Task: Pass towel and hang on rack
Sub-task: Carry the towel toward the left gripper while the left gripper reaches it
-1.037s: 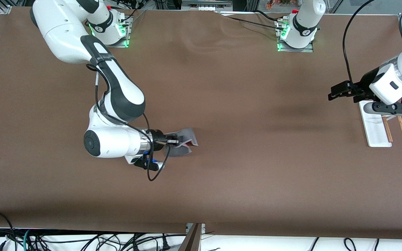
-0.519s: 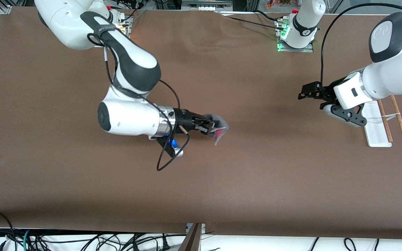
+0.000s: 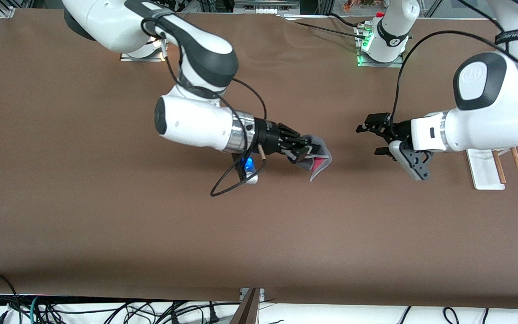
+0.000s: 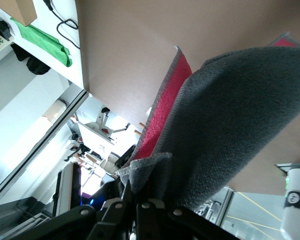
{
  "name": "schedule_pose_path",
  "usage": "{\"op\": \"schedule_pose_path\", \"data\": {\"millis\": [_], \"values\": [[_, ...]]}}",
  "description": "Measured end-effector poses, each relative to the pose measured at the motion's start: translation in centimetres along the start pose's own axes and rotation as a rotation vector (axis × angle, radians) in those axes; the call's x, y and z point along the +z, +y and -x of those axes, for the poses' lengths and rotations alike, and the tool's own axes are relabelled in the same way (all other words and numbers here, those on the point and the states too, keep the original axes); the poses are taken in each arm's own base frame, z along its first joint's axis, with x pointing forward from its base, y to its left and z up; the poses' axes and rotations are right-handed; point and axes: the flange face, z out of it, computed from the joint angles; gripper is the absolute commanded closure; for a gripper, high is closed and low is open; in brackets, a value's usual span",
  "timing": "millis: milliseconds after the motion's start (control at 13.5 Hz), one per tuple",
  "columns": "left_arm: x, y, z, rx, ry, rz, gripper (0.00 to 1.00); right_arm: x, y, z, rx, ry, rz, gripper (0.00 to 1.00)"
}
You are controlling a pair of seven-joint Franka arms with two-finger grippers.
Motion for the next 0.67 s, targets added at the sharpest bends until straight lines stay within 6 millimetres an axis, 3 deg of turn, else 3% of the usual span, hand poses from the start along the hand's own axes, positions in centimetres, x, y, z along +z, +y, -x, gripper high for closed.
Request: {"op": "schedule_pose_path", "data": {"millis": [222,296,444,519,593,667], "values": [[3.1,-2.2,-0.8,0.191,0.044,0.095,0.00,1.5,0.5,1.8,0.008,-0.006,-0.026,1.00],[4.0,-2.7,-1.0,0.254,0.067,0.128,0.06,1.5,0.5,1.8,0.009,-0.006,-0.027,1.00],[5.0,-3.2,-1.2,0.353,0.095,0.161,0.56,1.4,0.4,1.5,0.010,-0.002,-0.031,1.00],[5.1,-3.3,-1.2,0.390,0.101,0.165,0.94,1.3,0.4,1.5,0.011,-0.001,-0.032,1.00],[5.2,-3.3,-1.3,0.411,0.103,0.165,1.00,1.3,0.4,1.5,0.011,-0.001,-0.033,1.00],[5.2,-3.3,-1.3,0.422,0.105,0.165,1.00,1.3,0.4,1.5,0.011,-0.001,-0.033,1.00]]}}
